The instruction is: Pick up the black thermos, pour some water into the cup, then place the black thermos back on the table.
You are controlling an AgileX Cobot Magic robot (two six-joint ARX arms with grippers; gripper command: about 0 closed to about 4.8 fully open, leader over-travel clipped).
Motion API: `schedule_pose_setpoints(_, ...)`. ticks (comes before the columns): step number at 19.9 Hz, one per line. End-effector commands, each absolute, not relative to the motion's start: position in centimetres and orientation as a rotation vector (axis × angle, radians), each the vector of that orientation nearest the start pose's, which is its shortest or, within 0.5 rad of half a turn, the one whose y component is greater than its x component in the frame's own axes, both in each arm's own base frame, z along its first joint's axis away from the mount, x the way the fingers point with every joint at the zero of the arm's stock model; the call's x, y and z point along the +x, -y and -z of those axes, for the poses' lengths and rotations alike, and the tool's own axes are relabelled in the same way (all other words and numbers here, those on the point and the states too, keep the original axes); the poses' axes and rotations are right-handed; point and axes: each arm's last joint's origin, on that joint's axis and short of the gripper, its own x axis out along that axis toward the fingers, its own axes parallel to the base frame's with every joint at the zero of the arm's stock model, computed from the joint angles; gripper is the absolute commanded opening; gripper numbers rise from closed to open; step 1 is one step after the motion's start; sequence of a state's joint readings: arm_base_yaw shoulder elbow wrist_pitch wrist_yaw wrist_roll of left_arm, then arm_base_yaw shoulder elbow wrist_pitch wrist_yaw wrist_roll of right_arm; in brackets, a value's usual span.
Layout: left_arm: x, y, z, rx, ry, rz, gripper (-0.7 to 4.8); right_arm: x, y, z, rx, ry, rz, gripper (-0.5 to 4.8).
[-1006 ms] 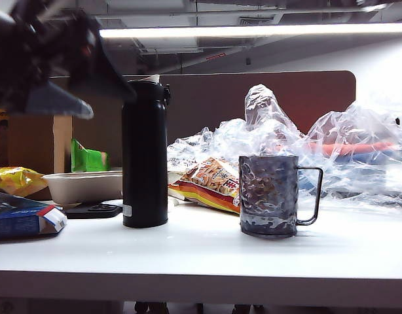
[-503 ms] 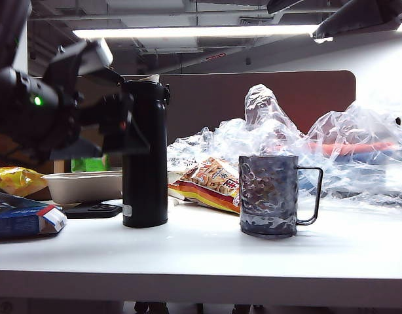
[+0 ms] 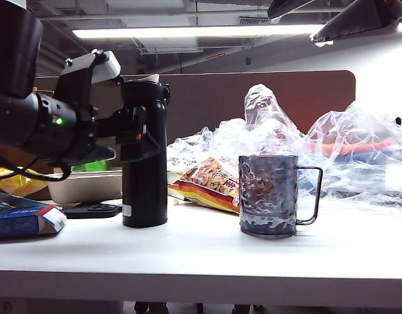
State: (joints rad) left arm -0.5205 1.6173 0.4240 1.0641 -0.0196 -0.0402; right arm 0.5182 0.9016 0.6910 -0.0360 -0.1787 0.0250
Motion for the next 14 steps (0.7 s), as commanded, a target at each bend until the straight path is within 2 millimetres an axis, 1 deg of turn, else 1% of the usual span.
schedule_pose_setpoints(1, 24.3, 13.9, -15.6, -0.01, -0.103, 0.496, 4.79, 17.2, -10.4, -29.7, -0.02, -0.241, -0.692, 4.79)
schedule_pose_setpoints(8, 25.5, 14.5, -16.5, -0.005, -0.113, 0.469, 4.79, 17.2, -10.4, -28.8, -0.023, -0.264, -0.691, 4.79)
schedule_pose_setpoints(14, 25.9, 14.7, -16.0, 0.003, -0.141, 0.469, 4.79, 17.2, -10.4, -28.6, -0.024, -0.27, -0.691, 4.79)
